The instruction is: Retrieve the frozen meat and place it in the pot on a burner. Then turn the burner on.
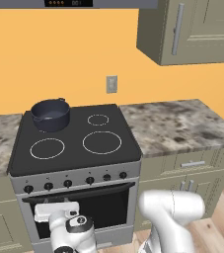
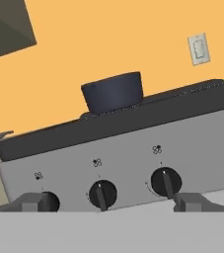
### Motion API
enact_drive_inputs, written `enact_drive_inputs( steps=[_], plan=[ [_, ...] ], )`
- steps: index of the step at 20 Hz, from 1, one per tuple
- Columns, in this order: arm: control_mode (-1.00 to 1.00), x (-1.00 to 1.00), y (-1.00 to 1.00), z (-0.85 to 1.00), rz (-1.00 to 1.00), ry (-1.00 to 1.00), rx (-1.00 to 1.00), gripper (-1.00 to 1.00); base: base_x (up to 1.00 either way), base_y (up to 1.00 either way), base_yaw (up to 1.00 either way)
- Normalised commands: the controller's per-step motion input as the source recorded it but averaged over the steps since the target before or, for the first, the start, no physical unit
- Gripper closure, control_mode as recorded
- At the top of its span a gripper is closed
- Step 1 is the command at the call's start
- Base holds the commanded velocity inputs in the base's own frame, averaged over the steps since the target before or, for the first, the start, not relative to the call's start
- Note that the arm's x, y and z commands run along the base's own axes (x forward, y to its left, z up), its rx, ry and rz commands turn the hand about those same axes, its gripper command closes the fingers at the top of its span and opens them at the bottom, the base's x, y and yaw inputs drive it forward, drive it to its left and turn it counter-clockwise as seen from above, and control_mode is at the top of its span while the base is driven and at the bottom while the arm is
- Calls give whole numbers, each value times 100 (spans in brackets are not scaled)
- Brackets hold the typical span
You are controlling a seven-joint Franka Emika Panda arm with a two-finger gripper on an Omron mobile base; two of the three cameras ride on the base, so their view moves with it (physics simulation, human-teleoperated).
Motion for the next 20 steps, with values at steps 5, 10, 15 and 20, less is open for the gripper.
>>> enact_drive_inputs(
  steps=[5, 10, 15, 20],
  plan=[
    [-100, 0, 0, 21, 0, -24, 0, -100, 0, 0, 0],
    [-100, 0, 0, 18, 0, -19, 0, -100, 0, 0, 0],
    [-100, -1, 8, 8, 0, -15, 0, -100, 0, 0, 0],
    [-100, 0, 0, -1, 0, 0, -1, -100, 0, 0, 0]
  ],
)
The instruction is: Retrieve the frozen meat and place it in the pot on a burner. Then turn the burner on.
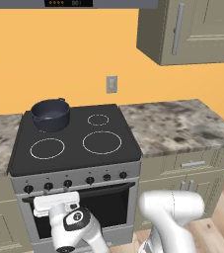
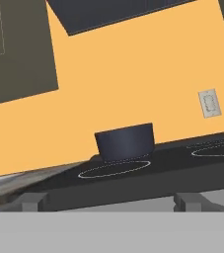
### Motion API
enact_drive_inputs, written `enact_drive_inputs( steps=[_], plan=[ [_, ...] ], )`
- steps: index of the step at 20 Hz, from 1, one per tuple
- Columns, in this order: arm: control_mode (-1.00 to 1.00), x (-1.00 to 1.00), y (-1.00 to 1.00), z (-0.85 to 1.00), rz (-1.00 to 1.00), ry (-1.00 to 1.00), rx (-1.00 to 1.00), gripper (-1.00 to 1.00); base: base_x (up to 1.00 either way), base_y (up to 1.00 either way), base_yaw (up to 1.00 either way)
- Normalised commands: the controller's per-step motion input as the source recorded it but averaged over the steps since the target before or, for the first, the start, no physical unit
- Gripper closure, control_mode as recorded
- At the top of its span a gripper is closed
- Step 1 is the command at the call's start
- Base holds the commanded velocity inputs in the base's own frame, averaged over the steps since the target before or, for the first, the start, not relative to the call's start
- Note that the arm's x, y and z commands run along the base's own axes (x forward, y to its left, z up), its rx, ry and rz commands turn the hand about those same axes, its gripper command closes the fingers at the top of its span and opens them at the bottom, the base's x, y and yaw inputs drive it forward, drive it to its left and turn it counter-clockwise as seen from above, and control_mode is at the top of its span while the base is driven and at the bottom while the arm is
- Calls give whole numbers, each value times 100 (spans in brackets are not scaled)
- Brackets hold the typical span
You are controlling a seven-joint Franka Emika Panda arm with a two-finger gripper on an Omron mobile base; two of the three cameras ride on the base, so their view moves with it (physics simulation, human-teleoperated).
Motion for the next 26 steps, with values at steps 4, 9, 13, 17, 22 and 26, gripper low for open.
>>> enact_drive_inputs(
  steps=[4, 9, 13, 17, 22, 26],
  plan=[
    [-100, 0, 11, -26, 0, 0, -12, -100, 0, 0, 0],
    [-100, 0, 22, -28, 0, -2, -21, -100, 0, 0, 0],
    [-100, 0, 1, -5, 0, 0, -3, -100, 0, 0, 0],
    [-100, 0, -5, -33, -5, 3, 0, -100, 0, 0, 0],
    [-100, 0, -24, -35, -19, 7, 0, -100, 0, 0, 0],
    [-100, 0, -5, -9, -9, 0, 0, -100, 0, 0, 0]
  ],
)
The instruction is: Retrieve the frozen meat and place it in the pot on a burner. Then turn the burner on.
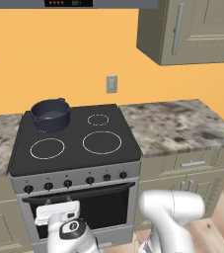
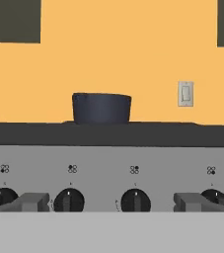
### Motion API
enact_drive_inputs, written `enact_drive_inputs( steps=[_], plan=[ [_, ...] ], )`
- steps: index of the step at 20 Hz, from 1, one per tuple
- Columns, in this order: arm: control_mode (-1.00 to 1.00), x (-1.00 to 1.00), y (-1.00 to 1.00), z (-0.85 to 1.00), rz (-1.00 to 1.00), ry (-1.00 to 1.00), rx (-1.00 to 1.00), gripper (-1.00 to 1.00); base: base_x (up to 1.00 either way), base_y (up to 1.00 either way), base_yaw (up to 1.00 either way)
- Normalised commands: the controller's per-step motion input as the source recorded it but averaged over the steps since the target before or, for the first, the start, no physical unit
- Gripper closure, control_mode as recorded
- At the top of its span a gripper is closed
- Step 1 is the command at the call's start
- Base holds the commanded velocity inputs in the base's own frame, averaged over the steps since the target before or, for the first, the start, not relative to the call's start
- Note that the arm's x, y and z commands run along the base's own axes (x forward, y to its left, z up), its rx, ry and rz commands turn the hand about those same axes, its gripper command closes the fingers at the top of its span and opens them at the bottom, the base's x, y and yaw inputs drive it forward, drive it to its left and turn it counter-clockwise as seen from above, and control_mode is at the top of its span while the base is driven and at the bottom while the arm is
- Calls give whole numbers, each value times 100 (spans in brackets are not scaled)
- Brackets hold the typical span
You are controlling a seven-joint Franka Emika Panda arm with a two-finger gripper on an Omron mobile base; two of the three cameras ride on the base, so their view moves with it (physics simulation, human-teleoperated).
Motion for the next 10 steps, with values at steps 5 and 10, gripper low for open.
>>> enact_drive_inputs(
  steps=[5, 10],
  plan=[
    [-100, 6, 17, -16, -6, 0, 0, -100, 0, 0, 0],
    [-100, 5, 11, -19, -7, 0, 0, -100, 0, 0, 0]
  ],
)
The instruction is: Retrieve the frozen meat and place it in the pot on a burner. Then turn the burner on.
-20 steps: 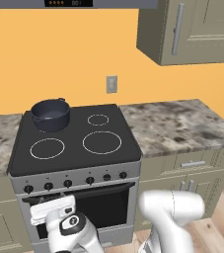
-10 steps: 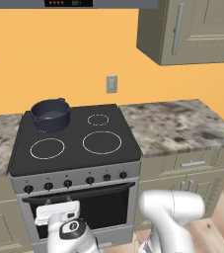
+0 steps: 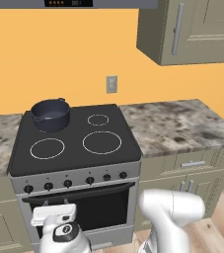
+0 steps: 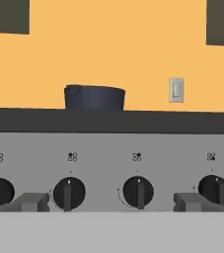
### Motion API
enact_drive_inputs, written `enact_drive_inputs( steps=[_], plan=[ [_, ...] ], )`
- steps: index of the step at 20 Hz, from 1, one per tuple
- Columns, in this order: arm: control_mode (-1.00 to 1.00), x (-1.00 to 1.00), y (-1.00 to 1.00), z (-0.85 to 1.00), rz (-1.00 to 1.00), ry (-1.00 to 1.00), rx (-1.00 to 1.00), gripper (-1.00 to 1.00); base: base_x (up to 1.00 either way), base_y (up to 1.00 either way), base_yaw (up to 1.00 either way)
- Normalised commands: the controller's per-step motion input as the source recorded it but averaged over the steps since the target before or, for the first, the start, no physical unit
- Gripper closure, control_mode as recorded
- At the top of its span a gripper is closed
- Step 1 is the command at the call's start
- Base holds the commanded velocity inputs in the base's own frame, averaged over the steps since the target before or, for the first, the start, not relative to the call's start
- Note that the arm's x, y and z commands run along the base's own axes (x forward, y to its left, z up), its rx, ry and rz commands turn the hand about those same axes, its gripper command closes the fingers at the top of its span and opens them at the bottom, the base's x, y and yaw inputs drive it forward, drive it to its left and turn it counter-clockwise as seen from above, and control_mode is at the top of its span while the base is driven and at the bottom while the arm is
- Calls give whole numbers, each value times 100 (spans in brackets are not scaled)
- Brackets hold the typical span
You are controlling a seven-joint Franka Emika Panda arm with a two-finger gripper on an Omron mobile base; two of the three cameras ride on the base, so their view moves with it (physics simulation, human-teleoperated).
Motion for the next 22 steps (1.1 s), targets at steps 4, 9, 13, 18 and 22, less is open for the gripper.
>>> enact_drive_inputs(
  steps=[4, 9, 13, 18, 22],
  plan=[
    [-100, 5, 27, -8, -4, 0, 0, -100, 0, 0, 0],
    [-100, 3, 28, -5, 0, 0, 0, -100, 0, 0, 0],
    [-100, 16, 9, -7, 0, 0, 3, -100, 0, 0, 0],
    [-100, 33, 3, -22, 1, -1, 10, -100, 0, 0, 0],
    [-100, 35, 0, -9, 3, -3, 4, -100, 0, 0, 0]
  ],
)
